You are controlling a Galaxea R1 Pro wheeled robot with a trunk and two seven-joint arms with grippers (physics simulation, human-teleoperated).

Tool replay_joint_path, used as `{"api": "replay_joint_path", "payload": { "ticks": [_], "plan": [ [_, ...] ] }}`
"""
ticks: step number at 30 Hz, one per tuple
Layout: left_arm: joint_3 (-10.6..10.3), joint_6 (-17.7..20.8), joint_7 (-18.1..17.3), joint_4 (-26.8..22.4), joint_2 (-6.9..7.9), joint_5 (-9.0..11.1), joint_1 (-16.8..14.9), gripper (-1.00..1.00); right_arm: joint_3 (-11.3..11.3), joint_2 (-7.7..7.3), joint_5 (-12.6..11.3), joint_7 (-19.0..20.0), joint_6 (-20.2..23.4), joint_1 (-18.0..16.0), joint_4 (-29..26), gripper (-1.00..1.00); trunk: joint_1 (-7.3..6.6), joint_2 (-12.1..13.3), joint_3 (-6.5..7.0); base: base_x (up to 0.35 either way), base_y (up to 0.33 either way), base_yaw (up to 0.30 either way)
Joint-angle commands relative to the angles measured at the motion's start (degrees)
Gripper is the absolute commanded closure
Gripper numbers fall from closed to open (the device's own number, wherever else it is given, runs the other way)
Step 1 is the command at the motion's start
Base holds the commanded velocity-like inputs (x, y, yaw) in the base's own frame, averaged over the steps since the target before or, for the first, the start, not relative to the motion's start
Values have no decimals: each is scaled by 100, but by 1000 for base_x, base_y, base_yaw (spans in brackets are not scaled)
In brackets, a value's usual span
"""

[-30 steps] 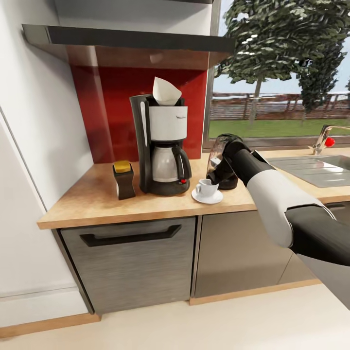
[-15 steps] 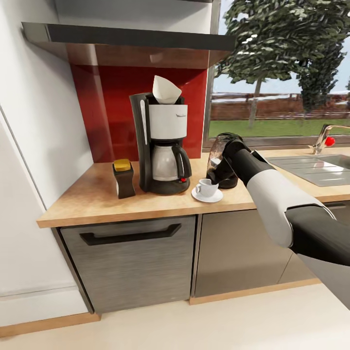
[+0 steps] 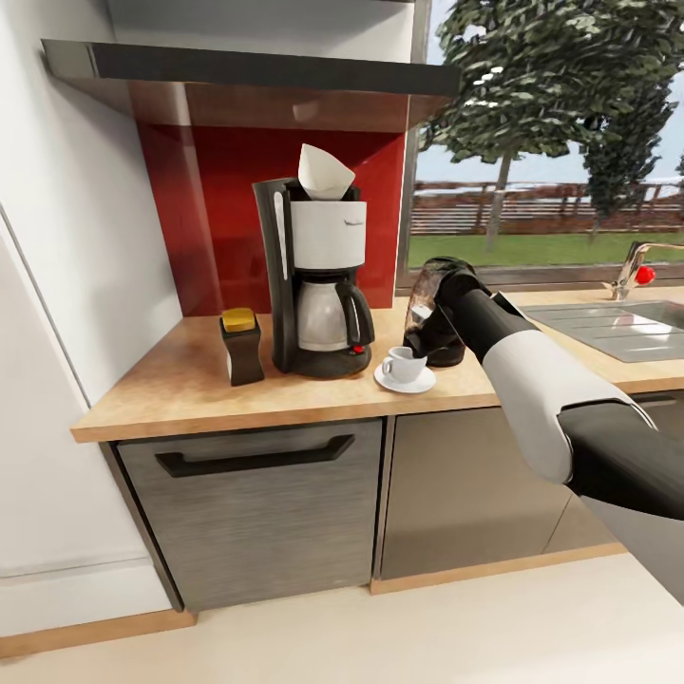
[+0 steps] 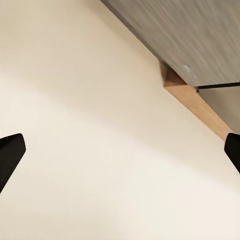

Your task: Set up a coffee station on the kitchen countertop: keep the coffee maker on the countertop, move the bottle of coffee from the kitchen shelf to the counter next to the coffee maker, place a paper coffee filter on top of the coffee maker, put the saucer next to the coffee maker with the coffee cup on the saucer, and place the electric kettle next to the coffee maker.

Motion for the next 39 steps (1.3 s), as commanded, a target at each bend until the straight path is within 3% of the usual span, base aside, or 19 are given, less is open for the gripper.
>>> {"api": "replay_joint_path", "payload": {
  "ticks": [1, 4, 5, 29, 34, 39],
  "plan": [
    [44, 23, -22, 3, 1, -22, -4, -100, 17, 0, 58, 65, 8, 1, 133, 100, 0, -1, -7, 0, 0, 0],
    [44, 23, -22, 3, 1, -22, -3, -100, 17, -1, 58, 65, 8, 1, 135, 100, 0, -1, -7, 0, 0, 0],
    [44, 23, -22, 3, 1, -22, -5, -100, 17, -1, 58, 65, 8, 1, 135, -100, 0, -1, -7, 0, 0, 0],
    [44, 23, -22, 3, 1, -22, -3, -100, 17, -2, 58, 65, 8, 1, 135, -100, 0, -1, -7, 0, 0, 0],
    [44, 23, -22, 3, 1, -22, -4, -100, 17, -2, 58, 65, 8, 1, 133, -100, -110, 199, 82, 0, 0, 0],
    [44, 23, -22, 3, 1, -22, -3, -100, 17, -2, 58, 65, 8, 1, 132, -100, -110, 199, 82, 0, 0, 0]
  ]
}}
